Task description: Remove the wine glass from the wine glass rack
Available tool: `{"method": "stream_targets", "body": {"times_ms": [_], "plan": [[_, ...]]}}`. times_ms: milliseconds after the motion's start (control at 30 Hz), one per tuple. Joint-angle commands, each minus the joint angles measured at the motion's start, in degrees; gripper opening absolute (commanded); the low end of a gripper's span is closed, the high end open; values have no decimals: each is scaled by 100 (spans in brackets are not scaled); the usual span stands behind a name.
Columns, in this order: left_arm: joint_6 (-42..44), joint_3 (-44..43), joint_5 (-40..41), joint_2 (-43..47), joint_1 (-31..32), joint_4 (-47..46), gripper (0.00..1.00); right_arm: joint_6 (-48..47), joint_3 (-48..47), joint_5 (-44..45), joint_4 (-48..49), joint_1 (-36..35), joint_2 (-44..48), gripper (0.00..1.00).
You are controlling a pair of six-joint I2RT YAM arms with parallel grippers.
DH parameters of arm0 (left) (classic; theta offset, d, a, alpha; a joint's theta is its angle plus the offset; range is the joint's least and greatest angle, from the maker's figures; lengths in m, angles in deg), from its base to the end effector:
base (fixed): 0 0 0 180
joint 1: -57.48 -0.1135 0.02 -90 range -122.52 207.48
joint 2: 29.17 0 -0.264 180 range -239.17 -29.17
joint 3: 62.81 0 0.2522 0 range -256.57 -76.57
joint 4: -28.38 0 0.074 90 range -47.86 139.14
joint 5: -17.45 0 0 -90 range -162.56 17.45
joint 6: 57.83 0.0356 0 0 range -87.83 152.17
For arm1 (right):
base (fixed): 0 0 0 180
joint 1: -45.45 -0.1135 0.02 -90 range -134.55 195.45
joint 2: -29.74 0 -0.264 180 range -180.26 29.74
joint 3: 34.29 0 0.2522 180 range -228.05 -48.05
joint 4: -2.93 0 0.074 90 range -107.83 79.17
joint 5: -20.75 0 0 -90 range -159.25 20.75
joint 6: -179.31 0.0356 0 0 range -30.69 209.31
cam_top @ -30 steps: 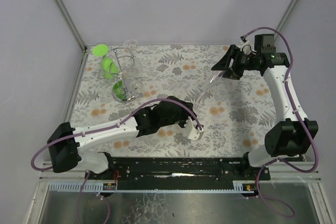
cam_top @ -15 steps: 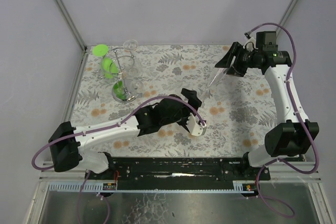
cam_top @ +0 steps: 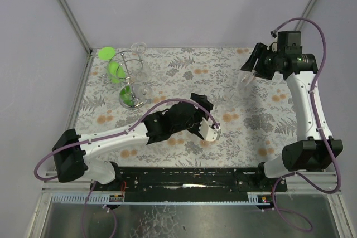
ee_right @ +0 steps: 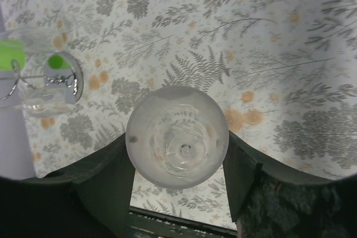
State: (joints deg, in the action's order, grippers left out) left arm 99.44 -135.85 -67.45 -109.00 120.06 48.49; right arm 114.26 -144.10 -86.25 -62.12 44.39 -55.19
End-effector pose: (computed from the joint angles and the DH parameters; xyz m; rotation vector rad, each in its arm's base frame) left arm 0.1508 -0.2839 0.2940 1.8245 0.9153 0.1421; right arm 0.3078 0.0161 0.4129 0.3191 2.2783 0.5741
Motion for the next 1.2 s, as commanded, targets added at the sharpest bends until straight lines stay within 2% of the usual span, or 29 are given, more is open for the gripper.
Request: {"method": "stream_targets", "body": {"times_ms": [0,233,433,567,867,1167], "plan": [[-617,-477,99,-91,17,-6,100,-224,-6,991,201,1,443,45],[-2136,-1785,-255,-393,-266,637,100,-364,566,1951,960,0,666,44],[-3605,-3387,-815,-893,-943,1481,100,-491,1149,2678,2078,-13,747,42],[-4227,-4095,-1049,-1046,-1308,1861,100,-643,1334,3123,2755,-143,668,42],[-5253,-4832,-1474,-1148,-2092,2368,100,-1245,665,4161,3827,-1131,-307,45],[-6675,-5199,-2608,-1139,-3750,2789,99,-1083,1319,4833,5161,-1331,-716,45]]}}
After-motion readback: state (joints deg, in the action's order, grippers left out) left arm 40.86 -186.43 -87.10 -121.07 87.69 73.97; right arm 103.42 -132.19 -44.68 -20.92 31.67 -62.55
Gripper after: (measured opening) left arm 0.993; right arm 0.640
